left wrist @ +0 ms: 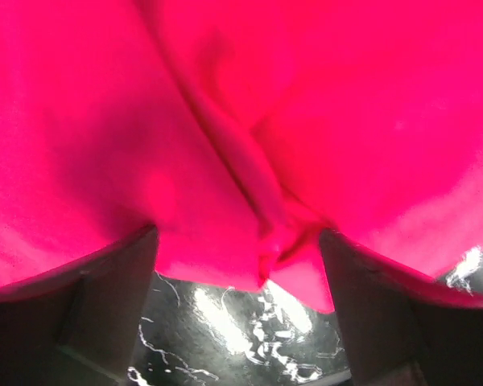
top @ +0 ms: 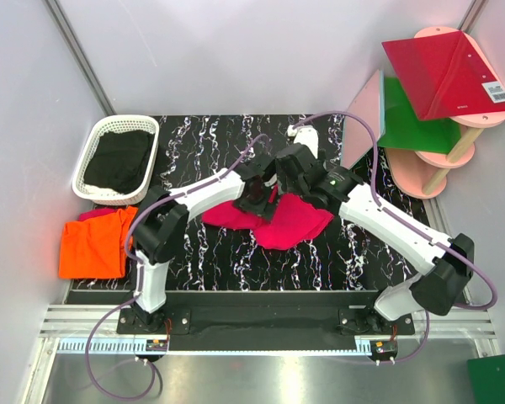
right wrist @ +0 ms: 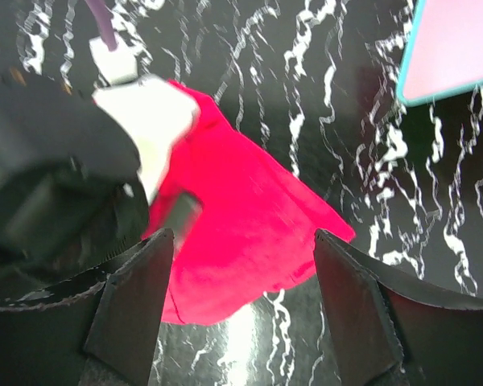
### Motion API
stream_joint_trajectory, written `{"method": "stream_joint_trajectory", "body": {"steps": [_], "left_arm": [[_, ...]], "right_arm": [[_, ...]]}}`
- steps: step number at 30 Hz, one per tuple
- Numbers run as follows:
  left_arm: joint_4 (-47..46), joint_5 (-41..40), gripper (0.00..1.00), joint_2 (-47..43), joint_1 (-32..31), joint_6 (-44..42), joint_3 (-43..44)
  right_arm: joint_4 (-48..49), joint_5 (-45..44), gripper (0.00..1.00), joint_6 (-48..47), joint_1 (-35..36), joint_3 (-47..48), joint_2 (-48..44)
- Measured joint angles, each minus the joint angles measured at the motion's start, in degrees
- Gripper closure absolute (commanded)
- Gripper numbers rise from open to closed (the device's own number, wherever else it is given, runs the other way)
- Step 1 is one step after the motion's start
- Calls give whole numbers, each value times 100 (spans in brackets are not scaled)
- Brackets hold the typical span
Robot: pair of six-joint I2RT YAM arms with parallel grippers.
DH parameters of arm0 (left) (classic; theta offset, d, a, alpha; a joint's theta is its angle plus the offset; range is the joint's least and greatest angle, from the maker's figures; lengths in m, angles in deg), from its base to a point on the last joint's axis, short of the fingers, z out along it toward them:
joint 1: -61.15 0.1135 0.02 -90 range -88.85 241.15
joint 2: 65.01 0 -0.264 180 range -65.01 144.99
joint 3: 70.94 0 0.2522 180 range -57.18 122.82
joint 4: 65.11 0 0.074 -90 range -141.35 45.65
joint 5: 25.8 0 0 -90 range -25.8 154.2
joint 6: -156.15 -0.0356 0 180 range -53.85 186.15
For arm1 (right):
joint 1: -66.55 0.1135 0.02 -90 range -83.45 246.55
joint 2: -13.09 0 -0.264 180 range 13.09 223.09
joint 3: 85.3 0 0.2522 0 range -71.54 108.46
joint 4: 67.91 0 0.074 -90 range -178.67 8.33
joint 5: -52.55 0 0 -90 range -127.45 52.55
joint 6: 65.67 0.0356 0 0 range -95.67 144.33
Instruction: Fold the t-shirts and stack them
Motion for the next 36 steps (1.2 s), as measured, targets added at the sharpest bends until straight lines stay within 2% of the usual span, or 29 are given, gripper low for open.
{"method": "stream_joint_trajectory", "body": {"steps": [1, 11, 18, 26, 30, 33, 34, 35, 36], "left_arm": [[48, -133, 100, 74, -11, 15, 83], [669, -1504, 100, 273, 61, 85, 396], [1110, -2330, 100, 85, 483, 116, 890], [1327, -3375, 100, 57, 824, 0, 2356], [1320, -3895, 100, 498, 940, -212, 3633], [1137, -4120, 100, 909, 1062, -306, 4205], [1025, -4153, 89, 1014, 1121, -306, 4232], [940, -4155, 62, 1117, 1189, -304, 4232], [848, -4133, 26, 1228, 1263, -295, 4232]], "right_arm": [[-13, -13, 22, 37, 0, -85, -46], [-131, -66, 22, 295, 0, -474, -118], [-133, 11, 22, 297, -2, -474, -31], [-144, 164, 22, 304, -2, -581, 28], [-146, 317, 22, 304, -2, -616, 96], [-173, 501, 22, 317, -2, -623, 223], [-199, 579, 22, 323, -2, -623, 278], [-236, 673, 23, 332, -2, -623, 328], [-269, 732, 23, 339, -2, -623, 367]]}}
